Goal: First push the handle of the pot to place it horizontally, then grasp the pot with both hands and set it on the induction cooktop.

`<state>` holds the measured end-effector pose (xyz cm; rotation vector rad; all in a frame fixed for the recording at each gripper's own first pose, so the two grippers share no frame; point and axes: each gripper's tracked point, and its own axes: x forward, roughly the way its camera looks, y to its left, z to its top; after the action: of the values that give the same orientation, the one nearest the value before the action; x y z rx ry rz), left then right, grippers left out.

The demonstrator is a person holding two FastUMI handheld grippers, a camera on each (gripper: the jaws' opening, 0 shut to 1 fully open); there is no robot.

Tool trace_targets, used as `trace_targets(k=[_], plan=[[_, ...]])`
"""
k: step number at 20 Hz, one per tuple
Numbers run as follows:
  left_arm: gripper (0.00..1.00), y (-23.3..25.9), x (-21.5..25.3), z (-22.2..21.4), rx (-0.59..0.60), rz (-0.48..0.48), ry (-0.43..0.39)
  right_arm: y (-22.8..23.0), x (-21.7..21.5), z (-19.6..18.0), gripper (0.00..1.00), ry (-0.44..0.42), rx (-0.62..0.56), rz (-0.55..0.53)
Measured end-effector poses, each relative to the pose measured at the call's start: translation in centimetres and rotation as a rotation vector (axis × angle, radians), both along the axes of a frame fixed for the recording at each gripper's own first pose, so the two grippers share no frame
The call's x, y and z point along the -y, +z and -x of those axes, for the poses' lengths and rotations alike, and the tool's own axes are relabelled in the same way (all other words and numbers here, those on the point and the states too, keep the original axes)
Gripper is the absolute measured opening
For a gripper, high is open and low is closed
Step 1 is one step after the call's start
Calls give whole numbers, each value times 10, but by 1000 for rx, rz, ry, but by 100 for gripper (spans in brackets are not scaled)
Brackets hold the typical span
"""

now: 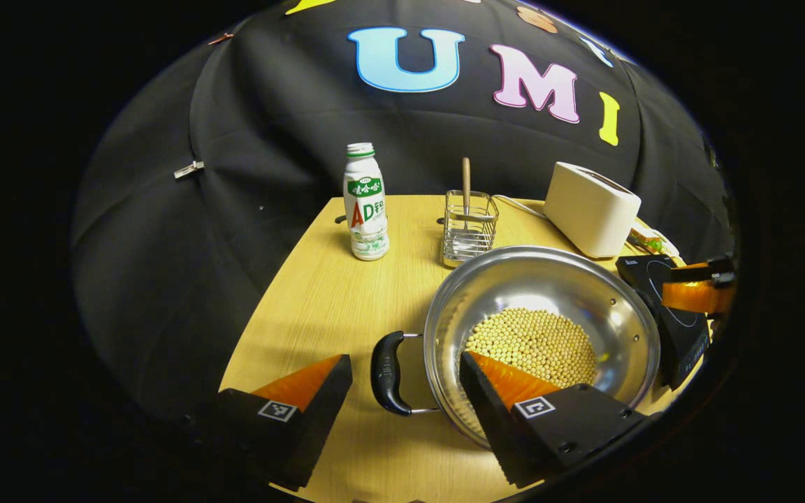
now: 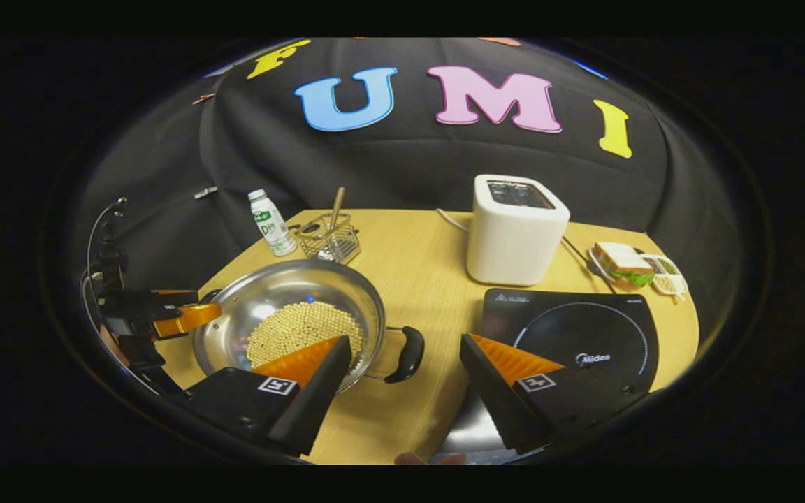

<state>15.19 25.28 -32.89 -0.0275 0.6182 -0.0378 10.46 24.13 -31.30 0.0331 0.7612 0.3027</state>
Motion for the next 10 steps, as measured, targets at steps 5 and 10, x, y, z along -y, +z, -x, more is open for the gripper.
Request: trace_targets(k=[5,10], plan=[[94,-17,-4,-11,-26,0,-1,-36,-8,-14,98,-31,-63,8],[83,-24,0,-20,-41,-7,-28,-61,-21,-16,99,-38,-114,-2]])
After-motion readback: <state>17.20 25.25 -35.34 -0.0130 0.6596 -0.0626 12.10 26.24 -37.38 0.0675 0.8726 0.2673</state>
